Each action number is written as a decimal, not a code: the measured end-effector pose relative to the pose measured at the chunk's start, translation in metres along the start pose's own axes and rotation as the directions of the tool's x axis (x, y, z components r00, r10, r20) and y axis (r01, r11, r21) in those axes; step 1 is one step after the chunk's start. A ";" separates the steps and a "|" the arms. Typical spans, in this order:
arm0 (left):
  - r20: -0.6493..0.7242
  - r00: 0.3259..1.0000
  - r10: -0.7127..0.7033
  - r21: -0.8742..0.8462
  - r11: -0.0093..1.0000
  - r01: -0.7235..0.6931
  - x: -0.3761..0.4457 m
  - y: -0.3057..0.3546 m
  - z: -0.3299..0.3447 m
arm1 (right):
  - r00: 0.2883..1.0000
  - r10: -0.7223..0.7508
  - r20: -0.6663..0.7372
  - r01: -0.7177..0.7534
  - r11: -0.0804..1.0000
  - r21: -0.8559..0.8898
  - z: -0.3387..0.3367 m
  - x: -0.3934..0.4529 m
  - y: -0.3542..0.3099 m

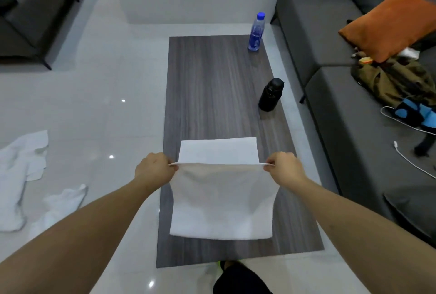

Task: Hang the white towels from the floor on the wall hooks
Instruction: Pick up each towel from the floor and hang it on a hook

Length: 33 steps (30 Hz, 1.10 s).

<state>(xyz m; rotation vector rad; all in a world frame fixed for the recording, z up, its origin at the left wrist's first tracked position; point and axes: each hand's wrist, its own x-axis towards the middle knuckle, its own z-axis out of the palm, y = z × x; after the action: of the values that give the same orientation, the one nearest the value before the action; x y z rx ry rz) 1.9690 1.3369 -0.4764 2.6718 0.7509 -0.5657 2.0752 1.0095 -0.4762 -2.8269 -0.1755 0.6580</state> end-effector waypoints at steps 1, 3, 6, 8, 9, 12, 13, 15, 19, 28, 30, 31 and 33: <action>0.009 1.000 -0.022 0.002 1.000 0.022 0.017 0.003 0.002 | 1.000 -0.006 0.010 0.006 1.000 -0.001 -0.001 0.022 -0.004; 0.031 0.998 -0.058 0.008 0.998 0.058 0.052 0.009 0.007 | 1.000 -0.023 0.022 0.023 1.000 0.008 0.000 0.066 -0.010; 0.025 0.992 -0.121 -0.020 0.992 0.121 0.098 0.015 0.020 | 0.999 -0.031 -0.010 0.031 1.000 0.000 0.007 0.120 -0.017; 0.024 0.983 -0.182 -0.029 0.983 0.183 0.117 0.017 0.035 | 0.999 0.005 -0.048 -0.004 0.999 0.036 0.017 0.144 -0.017; 0.057 0.976 -0.208 -0.022 0.978 0.209 0.122 0.017 0.045 | 0.998 0.044 -0.046 -0.040 0.996 0.083 0.025 0.152 -0.014; 0.222 0.936 -0.274 -0.010 0.959 0.283 0.122 0.007 0.084 | 0.984 0.167 0.063 -0.177 0.958 0.226 0.060 0.152 0.004; 0.274 0.917 -0.292 -0.026 0.950 0.310 0.117 0.000 0.100 | 0.972 0.202 0.121 -0.226 0.944 0.239 0.075 0.146 0.013; 0.360 0.875 -0.324 -0.077 0.924 0.374 0.100 -0.014 0.132 | 0.932 0.281 0.227 -0.331 0.917 0.223 0.108 0.124 0.031; 0.437 0.797 -0.417 -0.088 0.862 0.499 0.045 -0.029 0.181 | 0.807 0.401 0.433 -0.484 0.870 0.096 0.164 0.063 0.067; 0.852 0.381 -0.359 -0.412 -0.010 0.911 -0.048 0.024 0.261 | 0.373 0.350 0.859 -0.927 0.174 0.332 0.239 -0.045 0.028; 0.875 0.362 -0.322 -0.442 -0.226 0.868 -0.048 0.031 0.272 | 0.338 0.291 0.895 -0.921 -0.094 0.378 0.251 -0.045 0.016; 0.885 0.360 -0.296 -0.449 -0.335 0.828 -0.045 0.033 0.274 | 0.346 0.278 0.896 -0.895 -0.188 0.405 0.256 -0.043 0.012; 0.898 0.365 -0.245 -0.439 -0.509 0.740 -0.037 0.034 0.273 | 0.369 0.275 0.888 -0.838 -0.314 0.446 0.258 -0.036 0.005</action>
<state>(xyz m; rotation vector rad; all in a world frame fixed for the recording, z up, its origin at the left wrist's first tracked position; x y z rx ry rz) 1.8807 1.1871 -0.6922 0.3383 1.6472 -0.3684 1.9277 1.0500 -0.6874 -1.0212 1.3771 1.0376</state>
